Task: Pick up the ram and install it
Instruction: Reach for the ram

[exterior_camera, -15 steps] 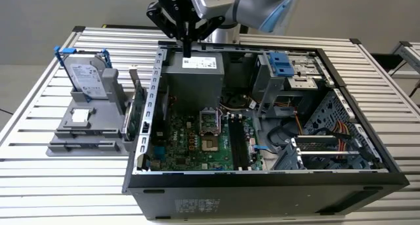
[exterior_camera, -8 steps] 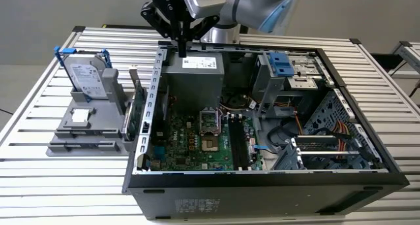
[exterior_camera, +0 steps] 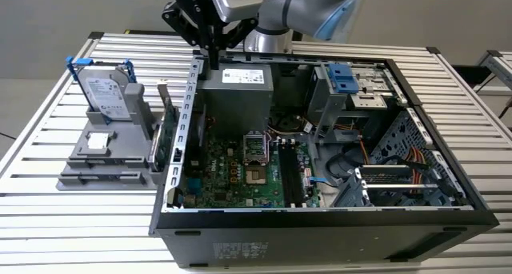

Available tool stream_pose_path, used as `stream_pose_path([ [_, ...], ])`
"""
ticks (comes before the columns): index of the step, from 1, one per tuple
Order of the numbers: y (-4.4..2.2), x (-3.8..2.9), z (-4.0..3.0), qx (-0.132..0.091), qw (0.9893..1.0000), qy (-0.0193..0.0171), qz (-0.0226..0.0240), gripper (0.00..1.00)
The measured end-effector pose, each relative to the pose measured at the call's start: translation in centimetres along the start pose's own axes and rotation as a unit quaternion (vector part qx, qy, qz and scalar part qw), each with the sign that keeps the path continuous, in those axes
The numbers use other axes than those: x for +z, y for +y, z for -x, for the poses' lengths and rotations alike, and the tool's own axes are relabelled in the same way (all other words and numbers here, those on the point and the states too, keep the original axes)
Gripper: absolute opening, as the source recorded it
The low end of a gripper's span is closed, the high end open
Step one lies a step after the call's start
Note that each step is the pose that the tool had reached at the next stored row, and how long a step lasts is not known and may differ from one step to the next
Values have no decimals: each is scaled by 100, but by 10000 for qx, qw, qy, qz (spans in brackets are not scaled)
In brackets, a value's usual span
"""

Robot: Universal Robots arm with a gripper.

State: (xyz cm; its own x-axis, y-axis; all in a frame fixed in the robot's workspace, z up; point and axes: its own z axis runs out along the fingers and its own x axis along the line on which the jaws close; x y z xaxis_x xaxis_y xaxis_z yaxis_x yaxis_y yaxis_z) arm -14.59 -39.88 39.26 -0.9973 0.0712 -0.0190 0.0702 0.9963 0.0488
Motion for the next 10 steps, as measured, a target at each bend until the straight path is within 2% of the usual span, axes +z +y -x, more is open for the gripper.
stream_pose_path([
  [10, -12, -4, -170, 0, 10000, 1, -1, 0],
])
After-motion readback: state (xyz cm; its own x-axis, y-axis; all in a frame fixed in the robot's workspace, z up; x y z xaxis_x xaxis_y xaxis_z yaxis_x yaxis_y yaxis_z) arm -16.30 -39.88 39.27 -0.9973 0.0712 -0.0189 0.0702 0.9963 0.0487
